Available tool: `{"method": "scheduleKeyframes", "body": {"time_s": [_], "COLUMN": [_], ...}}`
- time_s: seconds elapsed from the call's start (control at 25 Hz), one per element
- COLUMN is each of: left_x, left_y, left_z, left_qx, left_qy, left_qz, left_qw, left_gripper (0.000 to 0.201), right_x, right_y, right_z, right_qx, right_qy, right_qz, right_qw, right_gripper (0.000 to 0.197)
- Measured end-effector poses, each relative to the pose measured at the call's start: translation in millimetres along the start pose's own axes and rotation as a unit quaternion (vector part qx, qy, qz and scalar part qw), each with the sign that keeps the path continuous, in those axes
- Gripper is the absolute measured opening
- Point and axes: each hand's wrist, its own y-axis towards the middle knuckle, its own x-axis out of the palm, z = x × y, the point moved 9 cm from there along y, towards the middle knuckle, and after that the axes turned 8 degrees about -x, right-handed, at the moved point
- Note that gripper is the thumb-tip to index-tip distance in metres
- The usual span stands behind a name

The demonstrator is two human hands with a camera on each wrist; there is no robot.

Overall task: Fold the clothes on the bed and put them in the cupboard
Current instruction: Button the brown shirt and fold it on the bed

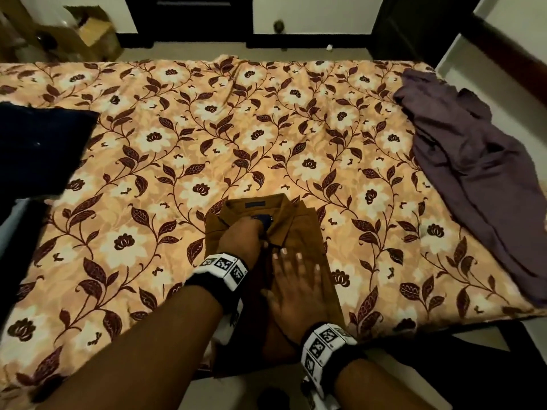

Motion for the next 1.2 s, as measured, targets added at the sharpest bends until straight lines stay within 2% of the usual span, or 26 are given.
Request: {"method": "scheduleKeyframes", "body": {"time_s": [0.08, 0.16, 0.32, 0.4, 0.44, 0.48, 0.52, 0.56, 0.6, 0.68, 0.76, 0.84, 0.88, 0.96, 1.04, 1.08, 1.12, 1.16, 1.2], "left_x": [-11.3, -26.3, -21.8, -21.0, -21.6, -26.3, -28.6, -22.5, -10.1, 25.7, 53.2, 51.7, 45.0, 26.3, 20.2, 26.6, 30.1, 31.8, 28.4], "left_y": [7.4, 18.9, 25.7, 20.6, 13.7, 2.3, -13.4, -33.3, -49.4, -56.8, -51.7, -51.8, -55.1, -71.5, -84.8, -80.3, -76.3, -71.7, -70.4], "left_z": [6.3, 5.3, 9.6, 9.0, 7.8, 8.3, 6.7, 1.3, -9.3, -43.7, -75.0, -83.3, -85.2, -95.0, -111.7, -118.6, -117.9, -117.3, -116.1], "left_qx": [0.035, 0.033, 0.055, 0.058, 0.062, 0.085, 0.108, 0.119, 0.109, 0.021, -0.054, -0.081, -0.098, -0.182, -0.24, -0.256, -0.267, -0.279, -0.291], "left_qy": [-0.021, -0.027, 0.041, -0.003, -0.029, -0.039, -0.036, -0.03, -0.033, -0.035, -0.033, -0.028, -0.052, -0.138, -0.292, -0.358, -0.398, -0.428, -0.466], "left_qz": [-0.007, -0.018, -0.085, -0.079, -0.05, 0.021, 0.115, 0.179, 0.209, 0.168, 0.111, 0.117, 0.135, 0.198, 0.23, 0.209, 0.163, 0.111, 0.07], "left_qw": [0.999, 0.999, 0.994, 0.995, 0.996, 0.995, 0.987, 0.976, 0.971, 0.985, 0.992, 0.989, 0.985, 0.953, 0.897, 0.873, 0.863, 0.852, 0.832], "left_gripper": [0.012, 0.014, 0.017, 0.017, 0.02, 0.023, 0.027, 0.03, 0.036, 0.055, 0.067, 0.074, 0.076, 0.075, 0.067, 0.066, 0.065, 0.064, 0.061], "right_x": [-2.1, -1.8, -0.4, 0.6, 4.4, 6.2, 3.8, -1.2, -6.9, -13.4, -17.3, -24.6, -32.2, -49.5, -54.6, -49.7, -39.0, -32.1, -31.3], "right_y": [-0.3, -0.4, -0.6, -0.5, -0.5, 0.2, 1.2, 3.2, 7.0, 17.3, 17.9, 3.2, -6.3, -19.0, -19.8, -17.8, -18.9, -20.1, -22.4], "right_z": [0.1, 0.7, 0.4, 0.0, 0.1, -0.3, -1.0, -1.8, 0.1, 21.2, 70.7, 122.9, 135.3, 132.8, 117.5, 112.8, 107.6, 100.2, 94.4], "right_qx": [-0.004, 0.002, -0.002, -0.009, -0.008, -0.007, -0.011, -0.021, -0.038, -0.058, 0.016, 0.145, 0.176, 0.182, 0.172, 0.178, 0.191, 0.198, 0.199], "right_qy": [0.008, 0.007, 0.011, 0.016, 0.021, 0.023, 0.02, 0.014, 0.0, -0.008, 0.009, 0.045, 0.044, 0.046, 0.154, 0.235, 0.318, 0.378, 0.397], "right_qz": [0.024, 0.027, 0.027, 0.022, 0.009, 0.004, 0.011, 0.015, 0.013, -0.018, -0.054, -0.065, -0.067, -0.025, 0.042, 0.05, 0.038, 0.025, 0.015], "right_qw": [1.0, 1.0, 1.0, 1.0, 1.0, 1.0, 1.0, 1.0, 0.999, 0.998, 0.998, 0.986, 0.981, 0.982, 0.972, 0.954, 0.928, 0.904, 0.896], "right_gripper": [0.067, 0.066, 0.068, 0.066, 0.065, 0.064, 0.063, 0.064, 0.066, 0.07, 0.067, 0.065, 0.064, 0.059, 0.054, 0.054, 0.054, 0.053, 0.048]}}
